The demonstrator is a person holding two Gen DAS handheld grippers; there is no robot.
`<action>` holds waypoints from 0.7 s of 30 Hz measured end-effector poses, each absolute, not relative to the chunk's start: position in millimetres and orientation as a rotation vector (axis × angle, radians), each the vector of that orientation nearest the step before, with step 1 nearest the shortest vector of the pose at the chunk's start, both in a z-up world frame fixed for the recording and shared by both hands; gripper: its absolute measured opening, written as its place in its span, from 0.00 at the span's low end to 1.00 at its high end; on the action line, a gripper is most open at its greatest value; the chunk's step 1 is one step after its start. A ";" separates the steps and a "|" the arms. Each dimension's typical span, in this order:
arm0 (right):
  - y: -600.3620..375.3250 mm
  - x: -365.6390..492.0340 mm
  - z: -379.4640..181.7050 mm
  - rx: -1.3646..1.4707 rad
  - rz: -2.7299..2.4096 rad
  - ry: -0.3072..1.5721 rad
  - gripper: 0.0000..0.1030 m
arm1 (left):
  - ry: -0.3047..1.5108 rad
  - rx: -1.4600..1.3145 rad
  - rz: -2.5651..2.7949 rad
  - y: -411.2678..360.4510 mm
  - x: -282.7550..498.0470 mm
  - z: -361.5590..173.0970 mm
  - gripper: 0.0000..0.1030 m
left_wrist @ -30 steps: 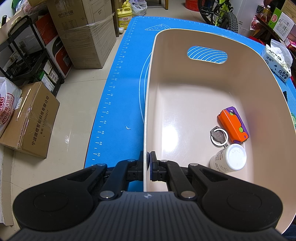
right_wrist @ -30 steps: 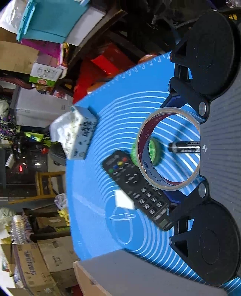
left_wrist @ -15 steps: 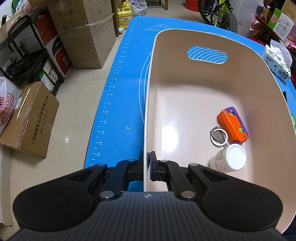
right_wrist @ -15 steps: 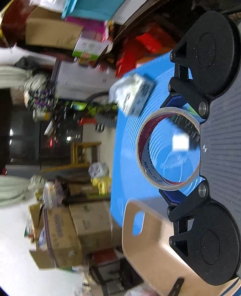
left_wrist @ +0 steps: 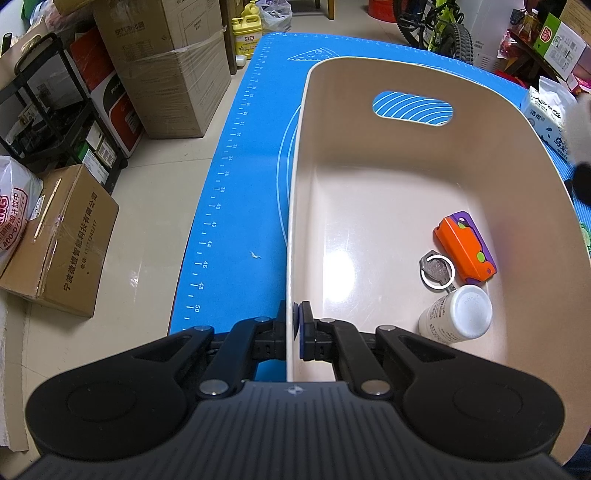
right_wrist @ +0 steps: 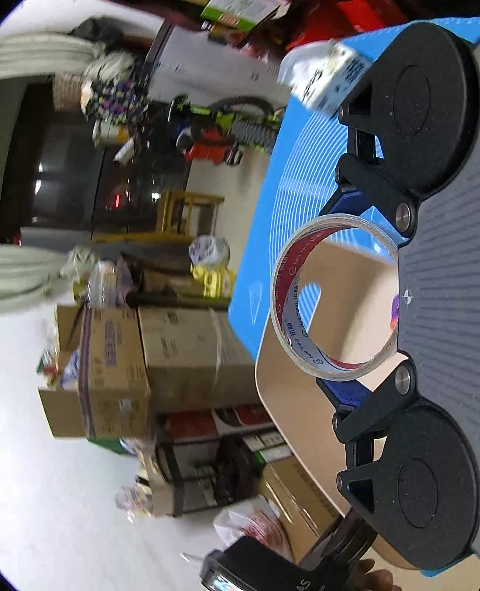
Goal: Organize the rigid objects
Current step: 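Lower the tape roll into the bin and open the right tool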
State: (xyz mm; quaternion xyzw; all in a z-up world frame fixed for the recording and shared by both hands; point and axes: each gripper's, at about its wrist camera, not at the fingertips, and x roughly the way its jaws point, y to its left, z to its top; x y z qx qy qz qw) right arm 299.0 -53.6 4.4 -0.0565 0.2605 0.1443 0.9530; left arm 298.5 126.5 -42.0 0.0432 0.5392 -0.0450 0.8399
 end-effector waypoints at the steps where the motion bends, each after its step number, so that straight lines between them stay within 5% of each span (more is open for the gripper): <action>1: -45.6 303.9 2.9 -0.126 0.308 0.557 0.83 | 1.140 0.092 -0.095 126.5 298.5 -42.0 0.05; 21: 14.1 318.2 -43.6 -0.258 0.437 0.870 0.82 | 1.140 0.094 -0.096 126.3 299.2 -40.9 0.05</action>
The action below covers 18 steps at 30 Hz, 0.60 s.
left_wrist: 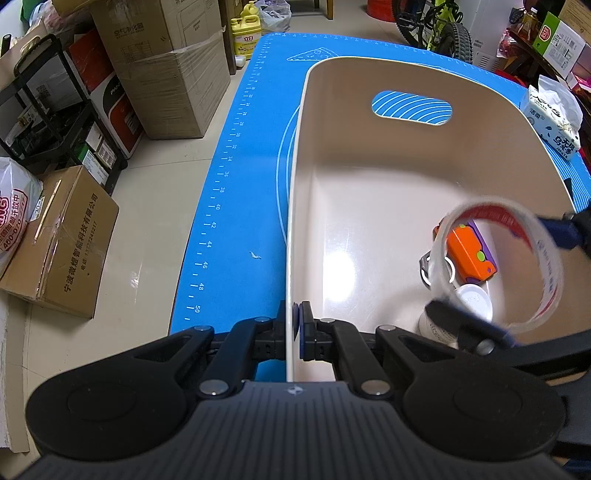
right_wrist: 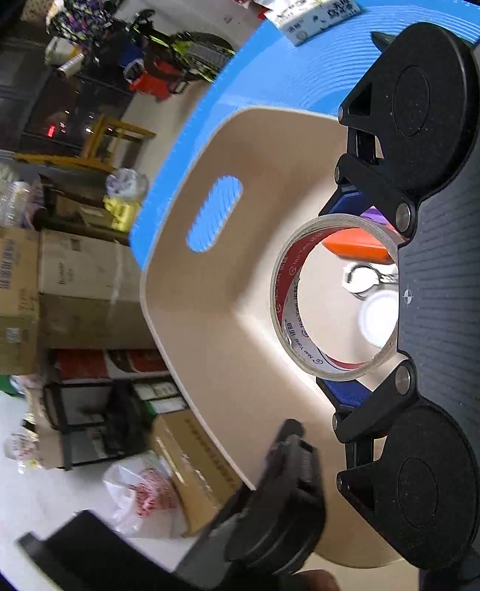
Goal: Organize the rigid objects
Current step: 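Lower the tape roll into the bin and open the right tool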
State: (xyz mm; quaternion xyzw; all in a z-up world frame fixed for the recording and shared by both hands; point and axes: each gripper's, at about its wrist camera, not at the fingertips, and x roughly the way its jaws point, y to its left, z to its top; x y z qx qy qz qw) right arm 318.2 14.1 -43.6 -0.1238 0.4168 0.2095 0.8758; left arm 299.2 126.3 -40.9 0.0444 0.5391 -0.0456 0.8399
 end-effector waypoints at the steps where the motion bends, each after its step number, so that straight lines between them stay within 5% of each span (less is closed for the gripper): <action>1: 14.7 318.9 -46.4 -0.260 0.436 0.886 0.82 | 1.139 0.095 -0.096 126.0 299.1 -41.0 0.05; 18: -13.2 317.2 -31.1 -0.158 0.389 0.863 0.87 | 1.140 0.095 -0.096 125.7 299.2 -40.9 0.05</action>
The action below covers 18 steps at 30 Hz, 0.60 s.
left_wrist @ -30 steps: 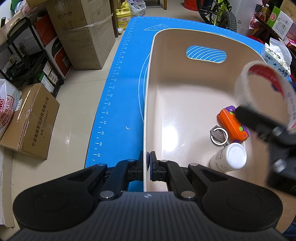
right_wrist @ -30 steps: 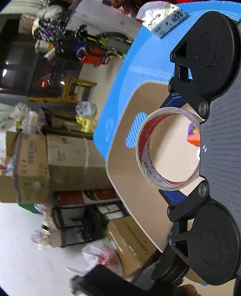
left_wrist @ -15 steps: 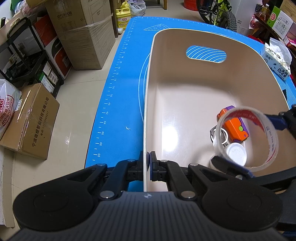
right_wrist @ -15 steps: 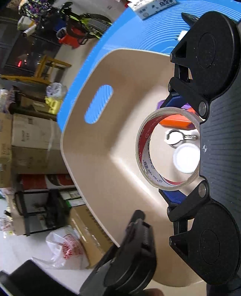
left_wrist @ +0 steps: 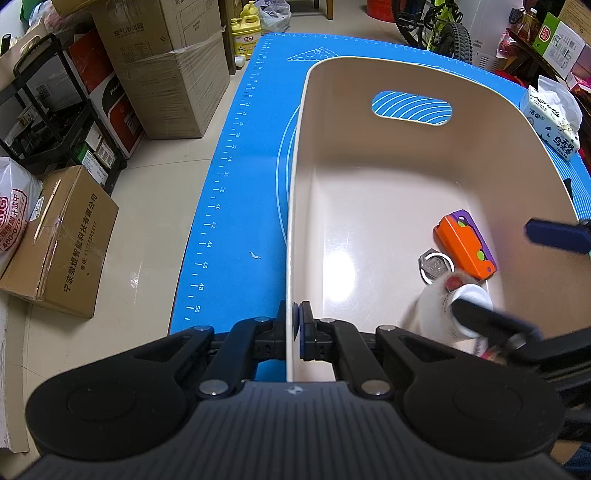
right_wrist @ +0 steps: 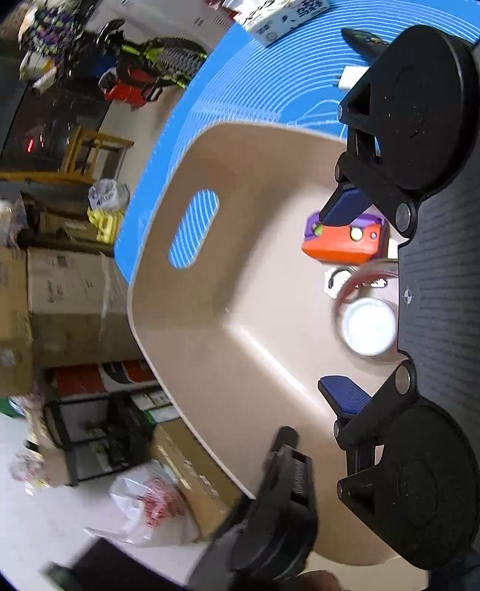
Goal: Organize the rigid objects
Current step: 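Lower the tape roll into the bin and open the right tool, then move the right tool back and close it on the black marker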
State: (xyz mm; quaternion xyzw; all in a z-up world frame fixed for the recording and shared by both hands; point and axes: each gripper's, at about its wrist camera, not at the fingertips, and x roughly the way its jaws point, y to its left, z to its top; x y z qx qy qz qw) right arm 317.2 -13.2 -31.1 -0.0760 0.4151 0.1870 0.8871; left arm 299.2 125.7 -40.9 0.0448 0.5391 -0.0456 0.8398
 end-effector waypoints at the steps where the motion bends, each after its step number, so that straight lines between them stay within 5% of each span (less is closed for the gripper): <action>1: -17.5 316.1 -27.5 -0.147 0.377 0.849 0.87 | 1.140 0.095 -0.096 125.7 299.2 -40.9 0.05; 18: -130.6 279.2 9.0 0.029 0.154 0.642 0.88 | 1.139 0.095 -0.096 124.9 299.7 -40.6 0.05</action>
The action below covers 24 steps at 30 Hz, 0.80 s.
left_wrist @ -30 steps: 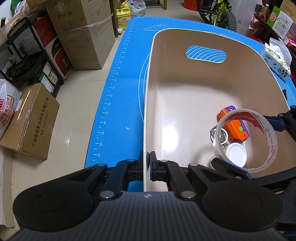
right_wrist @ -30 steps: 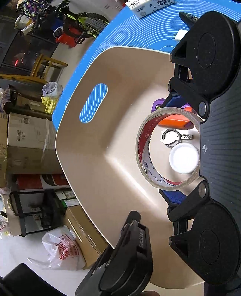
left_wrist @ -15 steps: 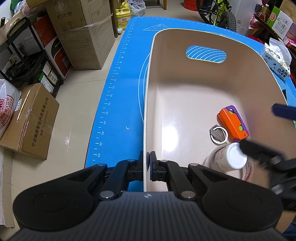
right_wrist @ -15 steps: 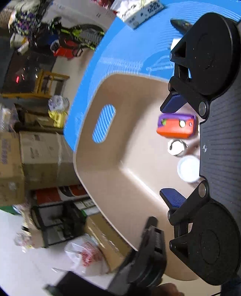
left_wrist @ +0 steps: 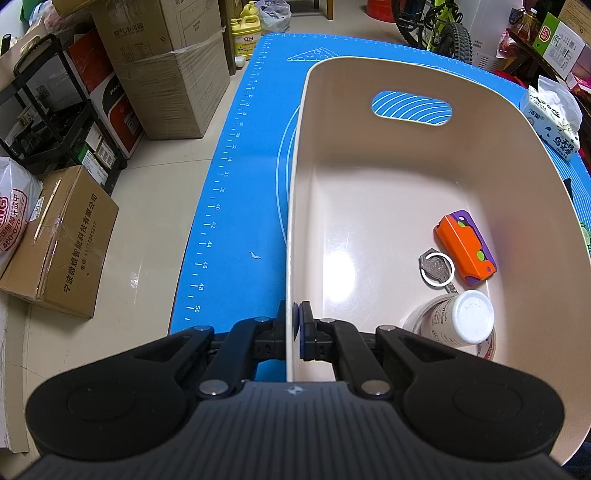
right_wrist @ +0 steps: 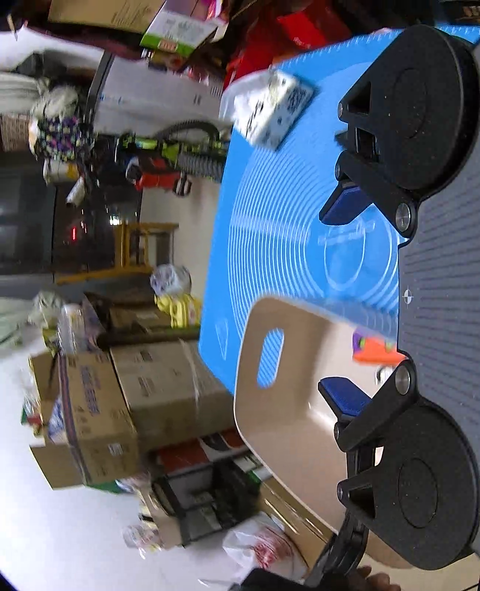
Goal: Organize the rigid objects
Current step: 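Move the right tool back and close it on the black marker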
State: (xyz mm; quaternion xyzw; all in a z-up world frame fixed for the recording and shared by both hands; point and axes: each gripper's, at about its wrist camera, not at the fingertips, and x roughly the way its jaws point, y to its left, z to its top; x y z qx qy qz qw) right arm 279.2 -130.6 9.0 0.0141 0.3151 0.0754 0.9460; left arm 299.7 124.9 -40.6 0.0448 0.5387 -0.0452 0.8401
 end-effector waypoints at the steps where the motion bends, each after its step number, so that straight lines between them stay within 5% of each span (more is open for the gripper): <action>1: -138.0 276.6 6.6 0.029 0.135 0.642 0.88 | 1.139 0.095 -0.095 125.0 299.7 -40.6 0.05; 24: -241.0 231.9 -96.8 0.119 -0.165 0.855 0.79 | 1.138 0.092 -0.097 125.3 299.8 -40.6 0.05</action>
